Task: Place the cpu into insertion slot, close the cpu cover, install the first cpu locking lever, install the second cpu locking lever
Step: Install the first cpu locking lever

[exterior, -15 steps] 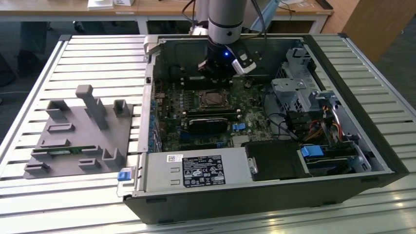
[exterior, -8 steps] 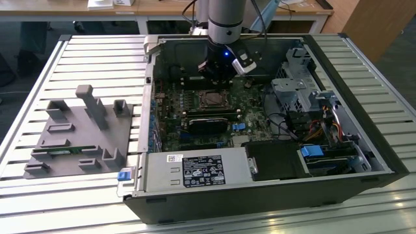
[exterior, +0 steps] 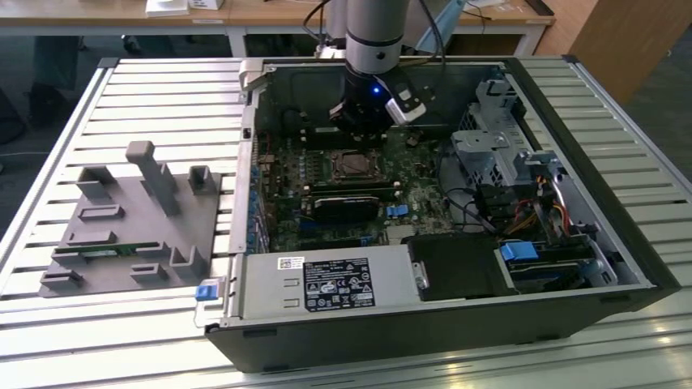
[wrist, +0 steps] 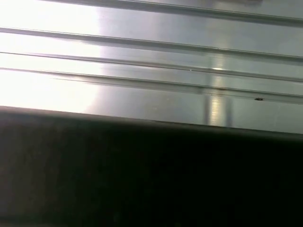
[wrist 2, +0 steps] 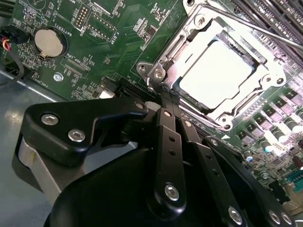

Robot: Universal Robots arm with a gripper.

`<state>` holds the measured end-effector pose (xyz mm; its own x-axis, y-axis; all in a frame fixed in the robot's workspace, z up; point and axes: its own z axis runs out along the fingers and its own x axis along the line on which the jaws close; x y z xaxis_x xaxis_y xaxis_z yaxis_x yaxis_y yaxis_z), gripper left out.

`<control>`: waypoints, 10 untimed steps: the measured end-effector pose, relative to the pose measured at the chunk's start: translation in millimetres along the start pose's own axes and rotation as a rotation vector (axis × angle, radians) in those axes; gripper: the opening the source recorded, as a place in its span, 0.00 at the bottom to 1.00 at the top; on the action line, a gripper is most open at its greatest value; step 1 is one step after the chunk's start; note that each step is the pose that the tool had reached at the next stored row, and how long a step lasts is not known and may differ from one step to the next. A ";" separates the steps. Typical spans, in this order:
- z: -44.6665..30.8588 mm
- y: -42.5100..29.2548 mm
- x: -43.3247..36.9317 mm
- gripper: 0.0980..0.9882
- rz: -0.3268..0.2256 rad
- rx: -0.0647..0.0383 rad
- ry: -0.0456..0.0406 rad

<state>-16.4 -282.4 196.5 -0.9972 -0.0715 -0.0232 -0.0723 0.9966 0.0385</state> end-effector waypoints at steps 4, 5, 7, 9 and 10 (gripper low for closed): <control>-1.6 0.5 -0.2 0.01 0.000 -0.003 -0.0011; -4.1 0.6 -0.3 0.01 0.000 -0.003 -0.0010; -10.7 0.7 -0.3 0.01 0.000 -0.002 -0.0006; -16.6 0.9 -0.4 0.01 0.000 -0.002 -0.0004; -17.7 1.0 -0.4 0.01 0.000 -0.002 -0.0004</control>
<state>-16.4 -282.1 214.2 -0.9972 -0.0713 -0.0236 -0.0722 0.9966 0.0407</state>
